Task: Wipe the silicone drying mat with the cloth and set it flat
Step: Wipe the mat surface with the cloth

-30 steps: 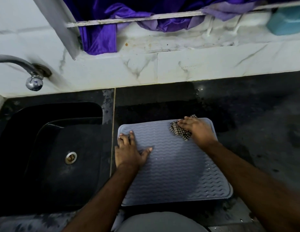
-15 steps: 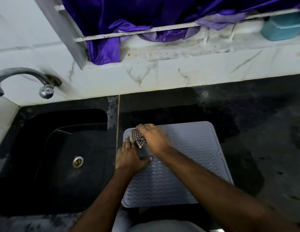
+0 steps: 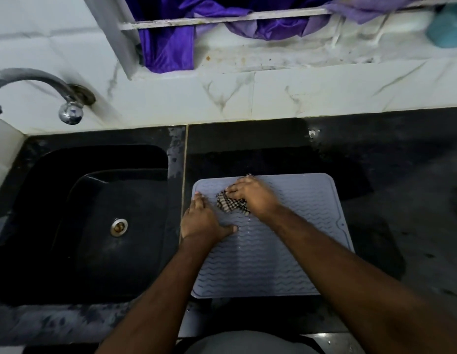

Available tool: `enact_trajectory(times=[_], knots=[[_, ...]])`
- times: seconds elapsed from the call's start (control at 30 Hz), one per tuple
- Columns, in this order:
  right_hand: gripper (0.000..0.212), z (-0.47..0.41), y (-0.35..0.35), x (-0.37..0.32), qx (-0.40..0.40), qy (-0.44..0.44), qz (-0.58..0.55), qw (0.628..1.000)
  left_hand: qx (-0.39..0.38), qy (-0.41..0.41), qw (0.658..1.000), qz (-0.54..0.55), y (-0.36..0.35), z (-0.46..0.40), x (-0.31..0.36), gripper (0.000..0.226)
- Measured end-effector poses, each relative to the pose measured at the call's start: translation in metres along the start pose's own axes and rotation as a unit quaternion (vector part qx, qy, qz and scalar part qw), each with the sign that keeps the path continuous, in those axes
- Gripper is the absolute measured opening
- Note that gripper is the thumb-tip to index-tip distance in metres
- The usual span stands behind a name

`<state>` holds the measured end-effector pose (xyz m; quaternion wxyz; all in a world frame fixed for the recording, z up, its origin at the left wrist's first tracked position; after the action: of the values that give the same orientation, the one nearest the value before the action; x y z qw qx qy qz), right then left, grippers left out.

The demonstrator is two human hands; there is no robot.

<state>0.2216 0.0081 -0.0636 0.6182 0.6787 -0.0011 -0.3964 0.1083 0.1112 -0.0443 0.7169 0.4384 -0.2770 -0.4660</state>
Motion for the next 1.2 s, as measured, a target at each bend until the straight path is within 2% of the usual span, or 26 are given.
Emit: enact_trajectory(times=[0.13,0.23,0.4,0.5,0.6,0.7,0.73,0.8,0.93,1.03,1.13,1.2], knots=[[0.049,0.045,0.027,0.04,0.02,-0.027,-0.028,0.999,-0.052,0.032,0.998,0.002,-0.003,-0.008,0.007,0.143],[0.043,0.069,0.043,0.071,0.03,-0.065,-0.052,0.996,-0.087,0.044,0.995,0.012,-0.009,-0.014,0.008,0.146],[0.053,0.113,0.057,0.119,0.063,-0.16,-0.071,0.982,-0.129,0.054,0.99,0.0,-0.015,-0.02,0.009,0.15],[0.045,0.133,0.067,0.136,0.083,-0.246,-0.059,0.964,-0.101,0.058,0.993,-0.029,-0.013,-0.016,0.016,0.145],[0.041,0.142,0.072,0.134,0.15,-0.309,-0.074,0.936,-0.046,0.057,0.997,-0.029,-0.012,-0.011,0.016,0.142],[0.038,0.139,0.066,0.109,0.228,-0.378,-0.207,0.873,0.011,0.025,0.998,-0.061,-0.01,-0.008,0.015,0.136],[0.037,0.13,0.064,0.093,0.244,-0.365,-0.241,0.866,0.029,0.015,0.997,-0.067,-0.01,-0.005,0.016,0.133],[0.036,0.102,0.059,0.059,0.24,-0.319,-0.251,0.882,0.057,0.0,0.996,-0.074,-0.01,-0.001,0.015,0.129],[0.053,0.037,0.042,-0.013,0.19,-0.221,-0.138,0.947,0.065,-0.032,0.995,-0.075,-0.011,0.003,0.007,0.129],[0.058,-0.003,0.021,-0.065,0.153,-0.13,-0.14,0.969,0.071,-0.056,0.993,-0.081,-0.01,0.005,-0.002,0.117],[0.047,-0.026,-0.011,-0.089,0.108,-0.048,-0.073,0.99,0.068,-0.088,0.989,-0.097,-0.012,0.009,0.0,0.092],[0.045,-0.032,-0.028,-0.087,0.082,-0.028,-0.044,0.995,0.067,-0.086,0.988,-0.113,-0.011,0.01,0.001,0.091]])
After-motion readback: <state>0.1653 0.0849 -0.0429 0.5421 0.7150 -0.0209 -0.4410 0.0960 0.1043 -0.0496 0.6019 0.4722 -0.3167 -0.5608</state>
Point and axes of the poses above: each hand's wrist, its own z-axis away from the middle knuckle, its own y-axis out of the back of the hand, x = y × z, the point moved 7 cm from there along -z, towards the middle knuckle, and after that the axes turned 6 degrees about -z, right-handed, at the moved point
